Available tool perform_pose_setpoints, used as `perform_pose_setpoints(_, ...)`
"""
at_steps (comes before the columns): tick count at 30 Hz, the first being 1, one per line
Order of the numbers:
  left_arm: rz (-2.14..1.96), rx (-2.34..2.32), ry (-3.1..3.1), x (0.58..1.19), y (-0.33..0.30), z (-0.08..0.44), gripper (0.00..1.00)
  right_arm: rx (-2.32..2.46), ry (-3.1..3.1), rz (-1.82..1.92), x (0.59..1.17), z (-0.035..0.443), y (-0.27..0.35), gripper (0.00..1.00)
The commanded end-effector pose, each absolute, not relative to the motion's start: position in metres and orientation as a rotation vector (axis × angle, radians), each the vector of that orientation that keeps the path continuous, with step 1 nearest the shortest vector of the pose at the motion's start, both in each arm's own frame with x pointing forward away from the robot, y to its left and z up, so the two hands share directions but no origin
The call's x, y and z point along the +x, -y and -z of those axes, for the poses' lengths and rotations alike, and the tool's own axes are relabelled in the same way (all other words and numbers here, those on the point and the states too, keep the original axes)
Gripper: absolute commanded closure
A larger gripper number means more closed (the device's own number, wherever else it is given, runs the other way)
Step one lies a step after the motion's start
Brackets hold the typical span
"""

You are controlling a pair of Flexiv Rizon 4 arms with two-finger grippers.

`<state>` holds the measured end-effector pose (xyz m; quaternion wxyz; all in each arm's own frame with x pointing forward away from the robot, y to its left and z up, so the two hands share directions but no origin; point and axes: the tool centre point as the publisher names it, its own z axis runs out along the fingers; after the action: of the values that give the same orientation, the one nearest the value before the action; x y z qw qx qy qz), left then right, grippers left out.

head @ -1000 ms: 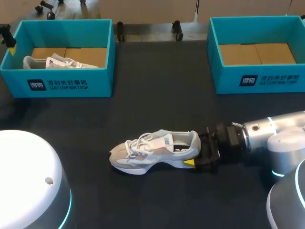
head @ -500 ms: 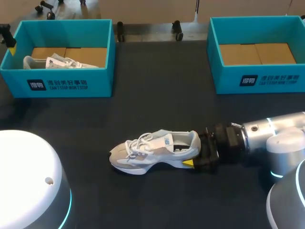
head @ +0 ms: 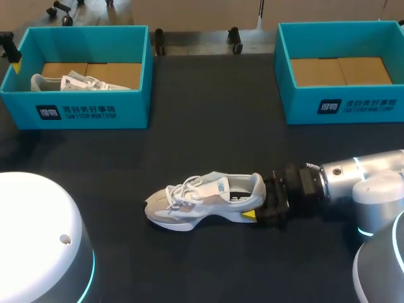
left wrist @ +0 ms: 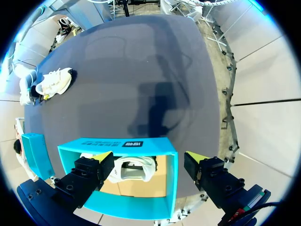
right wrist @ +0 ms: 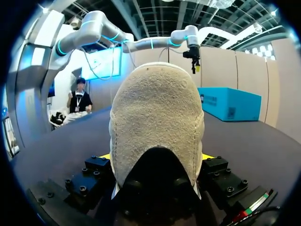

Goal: Take the shoe out of the shoebox, open the shoe tongue, remove and reinsert the insole, then place the shoe into the shoebox

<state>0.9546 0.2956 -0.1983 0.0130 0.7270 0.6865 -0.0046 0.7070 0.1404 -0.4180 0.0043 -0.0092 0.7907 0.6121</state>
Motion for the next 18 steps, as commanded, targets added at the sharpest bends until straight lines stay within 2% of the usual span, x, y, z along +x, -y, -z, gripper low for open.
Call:
perform_pose_setpoints(1,0.010,2.265,-2.138,0.954,-0.296,0.198,0.00,-0.024,-2.484,-1.906,0.705,0.417,-0.144,1.00)
perform_pose_setpoints(10,0.010,2.265,-2.138,0.954,-0.296,0.198,0.00,-0.024,-2.484,-1.906,0.705,0.417,-0.144,1.00)
perform_pose_setpoints(18,0.006,1.564,-2.847,0.918,-0.276,0.185,0.00,-0.024,-2.484,-1.906,0.705,0.417,-0.144,1.00)
